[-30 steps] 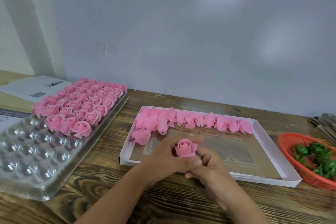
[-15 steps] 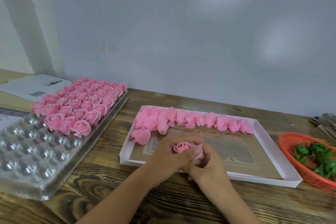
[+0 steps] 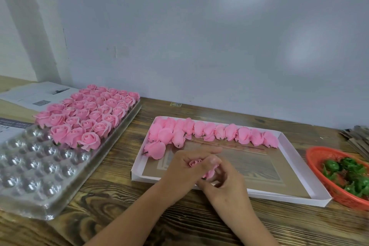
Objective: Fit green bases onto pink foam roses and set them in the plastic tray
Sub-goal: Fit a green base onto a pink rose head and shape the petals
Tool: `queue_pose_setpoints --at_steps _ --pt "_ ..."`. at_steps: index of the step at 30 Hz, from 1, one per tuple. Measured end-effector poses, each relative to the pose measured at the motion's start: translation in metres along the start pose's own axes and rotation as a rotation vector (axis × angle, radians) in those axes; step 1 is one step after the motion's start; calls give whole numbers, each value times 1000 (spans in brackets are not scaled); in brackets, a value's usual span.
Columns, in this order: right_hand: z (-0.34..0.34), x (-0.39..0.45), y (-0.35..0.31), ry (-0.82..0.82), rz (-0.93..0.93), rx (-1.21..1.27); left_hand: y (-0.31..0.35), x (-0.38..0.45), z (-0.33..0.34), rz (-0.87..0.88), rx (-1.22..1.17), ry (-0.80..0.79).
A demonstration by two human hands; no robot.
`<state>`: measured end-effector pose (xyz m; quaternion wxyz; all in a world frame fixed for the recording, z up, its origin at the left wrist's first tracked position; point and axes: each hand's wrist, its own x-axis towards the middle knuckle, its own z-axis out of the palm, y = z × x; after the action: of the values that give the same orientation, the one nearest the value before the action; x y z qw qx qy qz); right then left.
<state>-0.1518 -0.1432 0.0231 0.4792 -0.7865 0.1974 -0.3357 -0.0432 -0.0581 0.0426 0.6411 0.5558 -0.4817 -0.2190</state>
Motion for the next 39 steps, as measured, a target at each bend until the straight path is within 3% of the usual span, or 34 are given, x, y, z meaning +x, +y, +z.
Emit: queue_pose_setpoints --at_steps 6,12,17,20,26,39 --pt "-2 -1 -1 -5 -44 68 -5 0 1 -40 45 -39" --pt "-3 5 6 111 12 309 -12 3 0 -108 -10 -61" --pt "-5 11 15 158 21 214 -11 5 -1 -101 57 16" --pt "-3 13 16 156 40 196 -10 5 -3 -131 -50 107" --pt "-6 9 19 173 -6 88 -9 3 -2 -131 -2 42" --pt "-6 6 9 195 -20 15 -3 -1 -24 -214 -27 205"
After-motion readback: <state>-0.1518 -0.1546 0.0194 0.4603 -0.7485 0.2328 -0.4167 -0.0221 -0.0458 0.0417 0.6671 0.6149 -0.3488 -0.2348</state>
